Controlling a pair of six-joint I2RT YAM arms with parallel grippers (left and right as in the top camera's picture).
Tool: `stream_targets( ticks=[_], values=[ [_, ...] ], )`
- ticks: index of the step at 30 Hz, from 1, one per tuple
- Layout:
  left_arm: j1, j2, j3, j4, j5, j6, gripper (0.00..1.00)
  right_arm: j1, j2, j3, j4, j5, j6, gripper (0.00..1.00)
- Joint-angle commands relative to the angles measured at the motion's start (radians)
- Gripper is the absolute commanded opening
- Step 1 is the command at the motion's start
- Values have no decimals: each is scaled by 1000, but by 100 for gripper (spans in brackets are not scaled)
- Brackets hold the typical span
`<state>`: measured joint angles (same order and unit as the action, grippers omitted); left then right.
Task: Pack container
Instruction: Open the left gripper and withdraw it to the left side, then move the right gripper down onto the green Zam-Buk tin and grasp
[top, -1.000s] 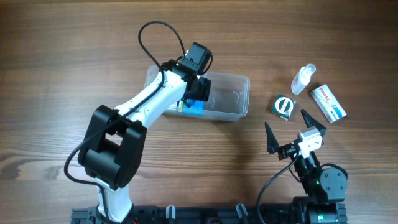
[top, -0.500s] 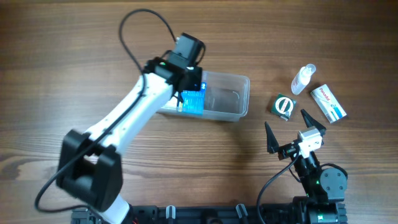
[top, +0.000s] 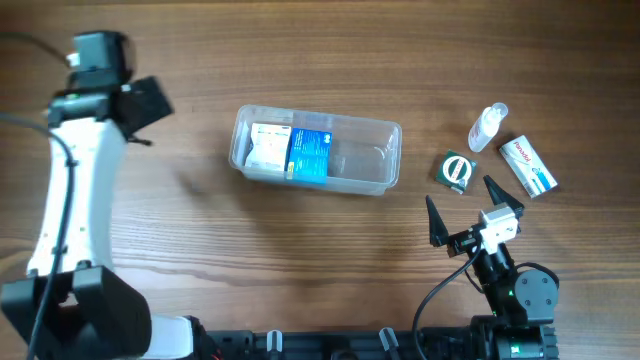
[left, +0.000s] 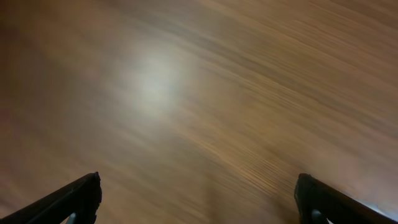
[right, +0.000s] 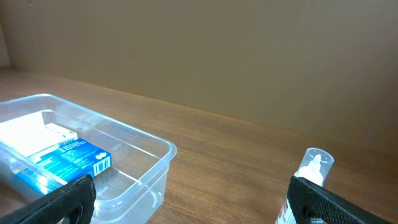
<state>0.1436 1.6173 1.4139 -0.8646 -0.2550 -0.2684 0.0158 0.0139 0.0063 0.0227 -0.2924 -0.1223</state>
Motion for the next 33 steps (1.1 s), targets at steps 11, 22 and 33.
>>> stream_targets(
  ticks=[11, 22, 33],
  values=[
    [163, -18, 6, -1, -23, 2, 100, -4, -3, -1, 4, -20, -9, 100],
    [163, -17, 6, -1, -23, 2, 100, -4, -3, -1, 4, -20, -9, 100],
    [163, -18, 6, -1, -23, 2, 100, -4, 0, 23, -37, -41, 98, 100]
  ],
)
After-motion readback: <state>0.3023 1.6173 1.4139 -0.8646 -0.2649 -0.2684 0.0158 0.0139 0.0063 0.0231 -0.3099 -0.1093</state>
